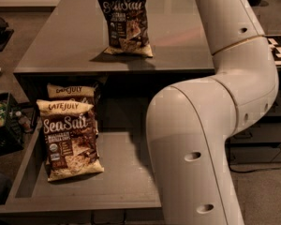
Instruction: Pick brown chip bag from top drawer and place on counter
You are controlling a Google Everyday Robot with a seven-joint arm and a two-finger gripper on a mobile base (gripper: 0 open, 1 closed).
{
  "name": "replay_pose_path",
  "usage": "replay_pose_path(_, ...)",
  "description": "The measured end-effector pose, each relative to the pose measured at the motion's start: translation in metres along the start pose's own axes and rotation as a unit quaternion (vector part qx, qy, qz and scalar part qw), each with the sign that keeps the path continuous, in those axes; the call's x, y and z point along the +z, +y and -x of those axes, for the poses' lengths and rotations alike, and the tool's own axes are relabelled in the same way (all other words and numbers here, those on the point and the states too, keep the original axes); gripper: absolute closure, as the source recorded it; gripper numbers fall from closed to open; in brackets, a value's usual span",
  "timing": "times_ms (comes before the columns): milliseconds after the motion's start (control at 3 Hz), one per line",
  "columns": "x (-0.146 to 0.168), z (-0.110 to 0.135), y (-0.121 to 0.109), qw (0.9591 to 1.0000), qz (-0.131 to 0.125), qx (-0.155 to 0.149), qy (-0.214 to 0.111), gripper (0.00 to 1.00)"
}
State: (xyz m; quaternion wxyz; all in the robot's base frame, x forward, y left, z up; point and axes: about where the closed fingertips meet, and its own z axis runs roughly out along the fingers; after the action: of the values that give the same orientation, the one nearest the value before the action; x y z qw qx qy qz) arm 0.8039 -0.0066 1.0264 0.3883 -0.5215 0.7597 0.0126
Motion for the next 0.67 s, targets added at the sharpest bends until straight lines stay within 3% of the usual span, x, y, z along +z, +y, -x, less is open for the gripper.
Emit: replay_pose_path(667,0.0000,0.0000,0.0000,1.0000,0.000,0.000,0.000,0.36)
